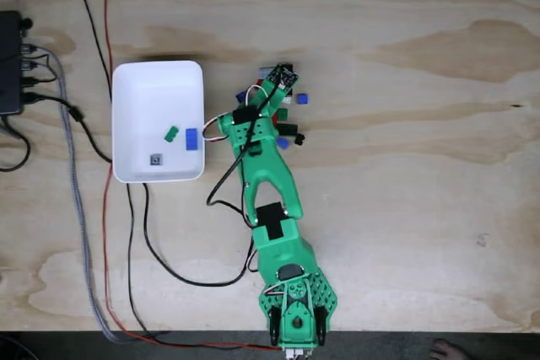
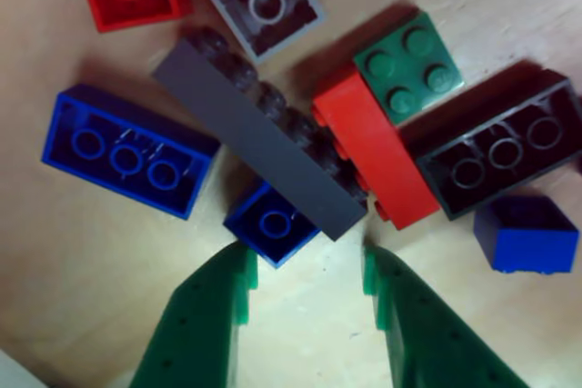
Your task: Put all lego bricks in the bin.
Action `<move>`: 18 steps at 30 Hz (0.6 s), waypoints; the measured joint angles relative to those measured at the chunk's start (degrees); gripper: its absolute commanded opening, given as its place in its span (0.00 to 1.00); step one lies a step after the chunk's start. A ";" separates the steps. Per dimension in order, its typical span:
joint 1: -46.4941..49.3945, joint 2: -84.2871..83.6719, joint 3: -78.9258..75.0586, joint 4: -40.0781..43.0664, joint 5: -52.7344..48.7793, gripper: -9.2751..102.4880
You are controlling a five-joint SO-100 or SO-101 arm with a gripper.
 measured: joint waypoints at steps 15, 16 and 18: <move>1.76 -1.05 -0.79 -3.08 -4.75 0.21; 1.93 -1.05 -0.79 -3.25 -4.83 0.21; 2.29 -1.85 -1.76 -3.69 -5.62 0.21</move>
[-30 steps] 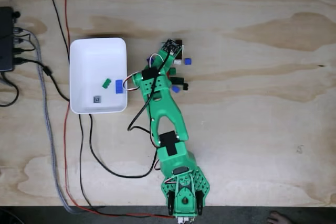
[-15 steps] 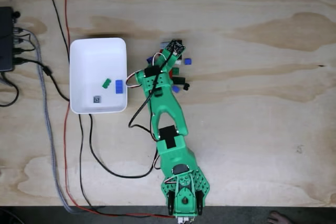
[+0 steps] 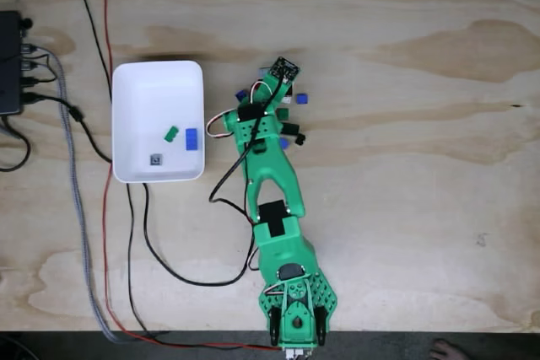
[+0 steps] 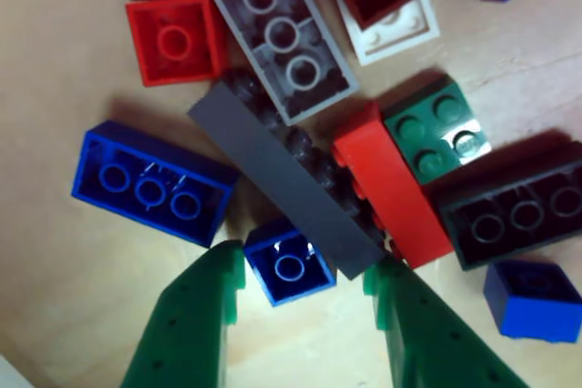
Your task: Put all lego bricks in the bin.
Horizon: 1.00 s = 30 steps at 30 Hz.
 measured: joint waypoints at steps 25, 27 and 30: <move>-1.23 -0.70 -0.97 1.23 -4.83 0.08; -1.49 -0.09 -0.18 1.14 -4.57 0.08; -1.67 3.60 2.29 2.11 -1.85 0.08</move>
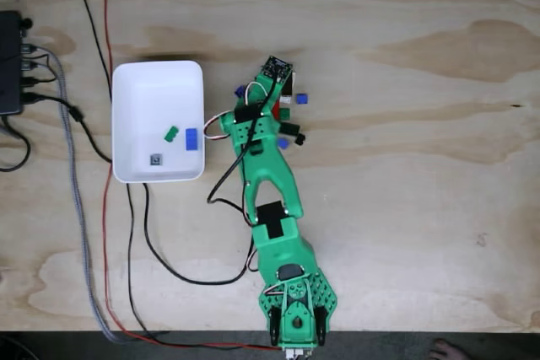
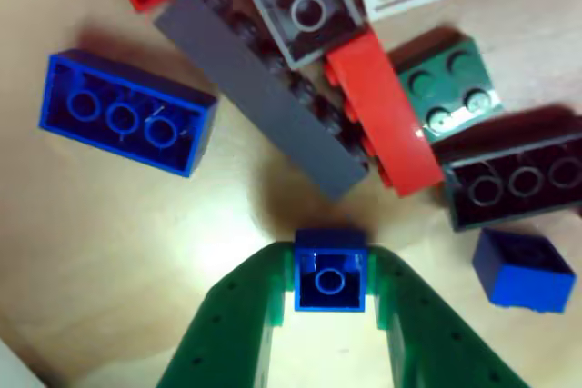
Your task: Put all lego bricks in the bin.
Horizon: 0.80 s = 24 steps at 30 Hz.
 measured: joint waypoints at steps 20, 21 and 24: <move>-28.21 5.54 -30.76 23.99 3.52 0.33; -27.51 5.62 -29.79 22.76 4.04 0.32; -25.14 6.06 -28.04 21.45 5.36 0.28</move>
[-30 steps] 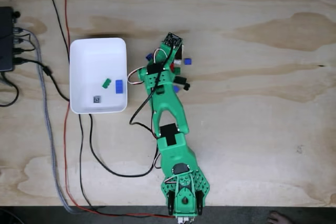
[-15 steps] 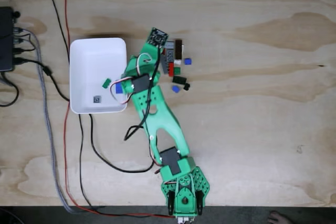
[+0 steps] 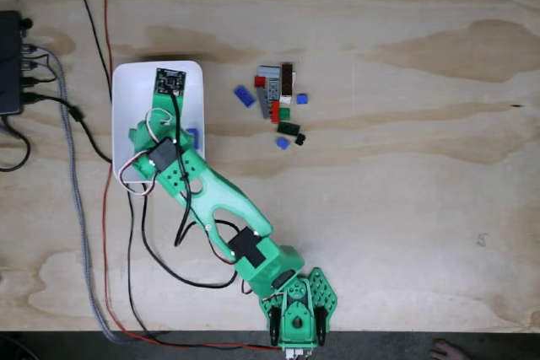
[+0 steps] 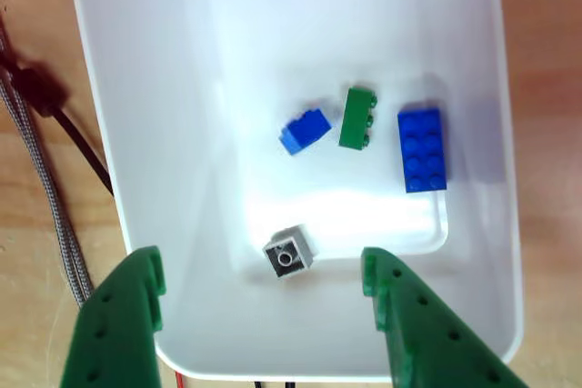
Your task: Put all lego bricks in the bin.
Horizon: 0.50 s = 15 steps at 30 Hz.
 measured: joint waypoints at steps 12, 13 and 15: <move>41.22 20.65 38.67 -8.61 -11.95 0.26; 41.66 20.83 39.73 -9.76 -12.66 0.26; 41.57 20.04 45.09 -11.95 -12.66 0.26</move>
